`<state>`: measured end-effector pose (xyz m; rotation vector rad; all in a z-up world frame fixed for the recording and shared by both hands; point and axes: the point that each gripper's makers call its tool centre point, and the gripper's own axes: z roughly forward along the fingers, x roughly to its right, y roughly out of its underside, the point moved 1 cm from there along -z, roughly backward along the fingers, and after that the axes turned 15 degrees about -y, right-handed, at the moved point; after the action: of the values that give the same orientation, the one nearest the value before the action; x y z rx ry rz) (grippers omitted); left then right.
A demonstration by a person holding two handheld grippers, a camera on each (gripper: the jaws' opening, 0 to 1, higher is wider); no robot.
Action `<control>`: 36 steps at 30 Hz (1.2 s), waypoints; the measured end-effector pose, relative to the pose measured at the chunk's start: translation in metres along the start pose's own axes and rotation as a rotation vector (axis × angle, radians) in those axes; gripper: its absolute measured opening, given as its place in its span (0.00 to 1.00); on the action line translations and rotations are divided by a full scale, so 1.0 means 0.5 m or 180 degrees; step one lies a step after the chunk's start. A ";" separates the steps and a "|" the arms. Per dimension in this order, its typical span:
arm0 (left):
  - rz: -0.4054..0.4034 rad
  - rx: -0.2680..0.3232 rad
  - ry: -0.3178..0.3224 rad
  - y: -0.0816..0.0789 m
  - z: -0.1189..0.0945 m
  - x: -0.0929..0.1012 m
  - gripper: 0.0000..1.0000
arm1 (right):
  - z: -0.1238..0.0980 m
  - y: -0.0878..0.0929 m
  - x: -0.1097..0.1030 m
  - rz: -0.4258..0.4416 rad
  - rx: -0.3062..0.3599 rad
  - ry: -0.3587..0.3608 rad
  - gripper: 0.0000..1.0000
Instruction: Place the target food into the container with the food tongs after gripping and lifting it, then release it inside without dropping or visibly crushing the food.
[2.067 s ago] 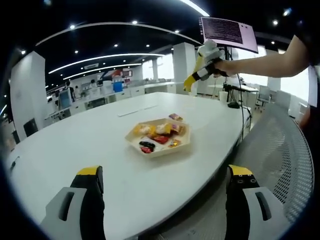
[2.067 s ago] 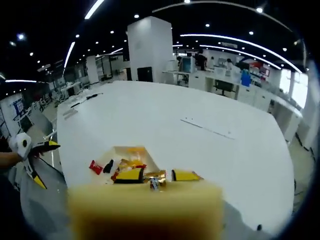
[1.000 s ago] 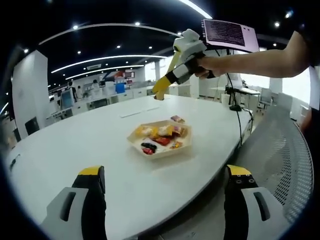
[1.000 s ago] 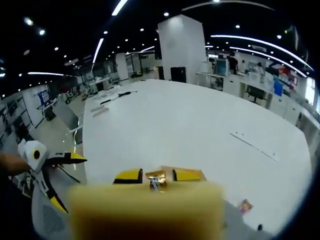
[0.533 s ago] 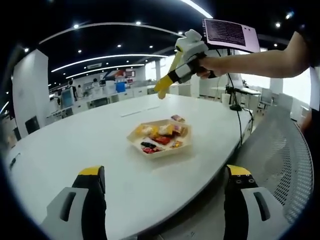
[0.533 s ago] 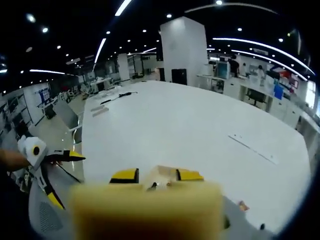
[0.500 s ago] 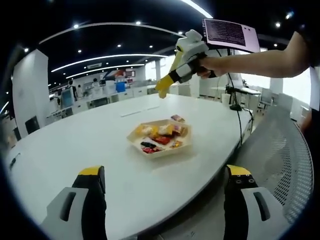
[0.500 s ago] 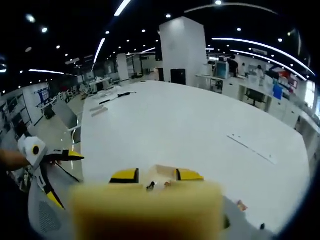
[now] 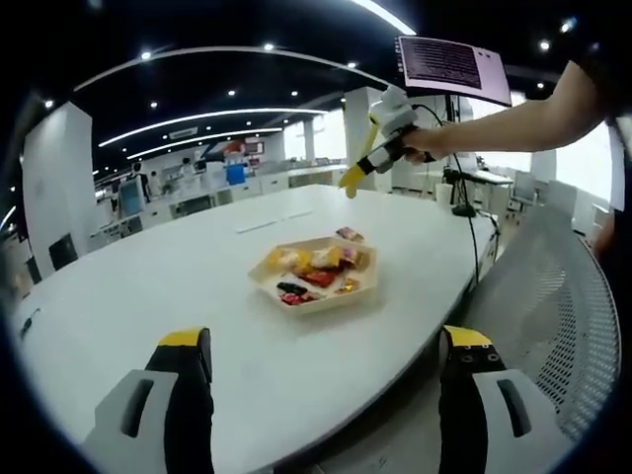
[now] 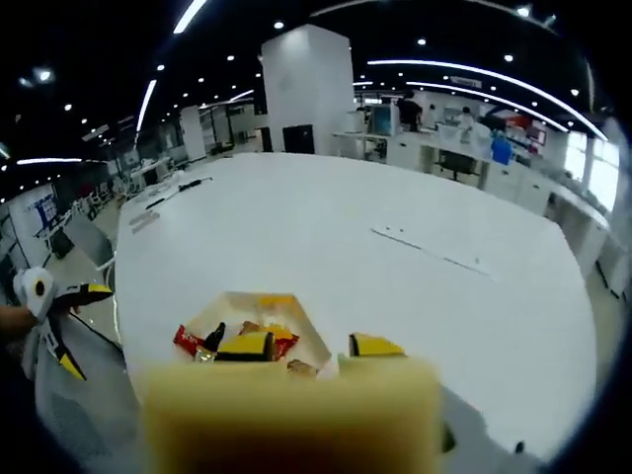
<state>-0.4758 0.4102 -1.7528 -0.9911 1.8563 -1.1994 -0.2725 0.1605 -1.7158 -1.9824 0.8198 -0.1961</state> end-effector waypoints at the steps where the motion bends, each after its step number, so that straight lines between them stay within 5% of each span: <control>1: -0.0002 -0.0002 0.0002 0.000 0.000 0.000 0.94 | 0.002 0.008 0.013 0.0046 -0.0009 0.0026 0.29; 8: -0.0006 -0.0059 -0.0010 0.004 0.002 0.000 0.96 | 0.009 0.044 0.057 0.0302 0.0077 0.0274 0.30; 19: -0.0022 -0.0101 -0.0026 0.008 0.003 -0.003 0.95 | 0.042 0.109 0.125 0.0512 -0.0090 0.0693 0.29; 27: -0.0026 -0.0136 -0.0017 0.011 0.003 -0.002 0.93 | 0.046 0.123 0.156 0.0627 -0.0074 0.0928 0.29; 32: -0.0028 -0.0163 -0.0030 0.014 0.003 -0.004 0.92 | 0.059 0.129 0.168 0.1034 0.0066 0.0965 0.30; 36: -0.0017 -0.0170 -0.0035 0.015 0.003 -0.004 0.91 | 0.078 0.134 0.172 0.1083 0.0034 0.1039 0.30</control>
<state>-0.4751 0.4135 -1.7600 -1.0304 1.8869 -1.1506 -0.2206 0.1135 -1.8080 -1.7910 1.3473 -0.3273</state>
